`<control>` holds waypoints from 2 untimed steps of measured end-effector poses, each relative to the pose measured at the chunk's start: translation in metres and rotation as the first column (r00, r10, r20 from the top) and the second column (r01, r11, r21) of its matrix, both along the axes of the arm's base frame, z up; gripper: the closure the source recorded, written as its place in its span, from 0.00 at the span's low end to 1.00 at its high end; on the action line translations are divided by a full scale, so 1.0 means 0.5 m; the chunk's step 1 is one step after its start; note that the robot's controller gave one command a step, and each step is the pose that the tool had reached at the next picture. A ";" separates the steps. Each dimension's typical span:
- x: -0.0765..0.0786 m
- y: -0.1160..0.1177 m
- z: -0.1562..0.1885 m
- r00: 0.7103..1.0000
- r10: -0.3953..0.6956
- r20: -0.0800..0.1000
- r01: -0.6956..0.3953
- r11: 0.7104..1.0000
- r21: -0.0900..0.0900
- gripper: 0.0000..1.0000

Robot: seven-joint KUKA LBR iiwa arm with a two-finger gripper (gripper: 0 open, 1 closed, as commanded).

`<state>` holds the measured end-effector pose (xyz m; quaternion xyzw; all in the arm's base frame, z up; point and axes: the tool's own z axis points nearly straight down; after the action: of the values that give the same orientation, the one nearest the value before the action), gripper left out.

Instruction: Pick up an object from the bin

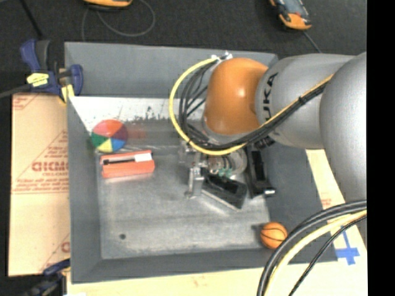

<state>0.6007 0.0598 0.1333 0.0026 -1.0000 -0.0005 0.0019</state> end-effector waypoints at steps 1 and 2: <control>0.003 0.000 0.010 1.000 -0.001 0.007 0.001 1.000 0.001 0.00; -0.010 -0.080 -0.001 0.997 -0.071 0.007 0.071 0.998 0.002 0.00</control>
Offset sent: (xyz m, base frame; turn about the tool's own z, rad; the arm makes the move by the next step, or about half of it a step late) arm -0.0133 -0.0923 -0.0082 0.1538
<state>0.5958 0.0196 0.1330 -0.0327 -0.9995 -0.0013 -0.0017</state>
